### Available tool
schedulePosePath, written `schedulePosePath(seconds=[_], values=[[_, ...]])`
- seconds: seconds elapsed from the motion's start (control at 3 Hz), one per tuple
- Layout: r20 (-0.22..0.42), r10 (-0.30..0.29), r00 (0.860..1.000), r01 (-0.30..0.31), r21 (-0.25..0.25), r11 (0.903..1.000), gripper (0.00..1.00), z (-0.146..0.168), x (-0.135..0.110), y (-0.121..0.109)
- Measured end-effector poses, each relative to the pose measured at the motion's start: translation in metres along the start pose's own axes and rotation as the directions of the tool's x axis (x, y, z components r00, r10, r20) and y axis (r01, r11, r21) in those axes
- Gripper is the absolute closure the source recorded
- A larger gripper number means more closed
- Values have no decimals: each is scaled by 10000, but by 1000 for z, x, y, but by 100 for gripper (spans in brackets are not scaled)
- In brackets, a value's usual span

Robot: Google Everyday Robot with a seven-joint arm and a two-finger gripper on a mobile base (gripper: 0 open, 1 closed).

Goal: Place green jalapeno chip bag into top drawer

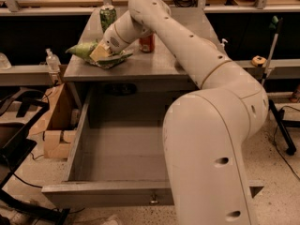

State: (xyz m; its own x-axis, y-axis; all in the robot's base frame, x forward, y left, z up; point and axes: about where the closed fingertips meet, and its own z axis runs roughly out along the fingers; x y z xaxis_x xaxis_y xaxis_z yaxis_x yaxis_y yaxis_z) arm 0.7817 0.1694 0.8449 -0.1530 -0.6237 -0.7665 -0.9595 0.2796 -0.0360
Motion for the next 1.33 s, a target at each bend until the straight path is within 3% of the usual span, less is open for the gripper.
schedulePosePath(seconds=[0.33,1.33], values=[[-13,0,10000,0,-36,10000,100,2,0,1],[-13,0,10000,0,-36,10000,100,-1,-4,1]])
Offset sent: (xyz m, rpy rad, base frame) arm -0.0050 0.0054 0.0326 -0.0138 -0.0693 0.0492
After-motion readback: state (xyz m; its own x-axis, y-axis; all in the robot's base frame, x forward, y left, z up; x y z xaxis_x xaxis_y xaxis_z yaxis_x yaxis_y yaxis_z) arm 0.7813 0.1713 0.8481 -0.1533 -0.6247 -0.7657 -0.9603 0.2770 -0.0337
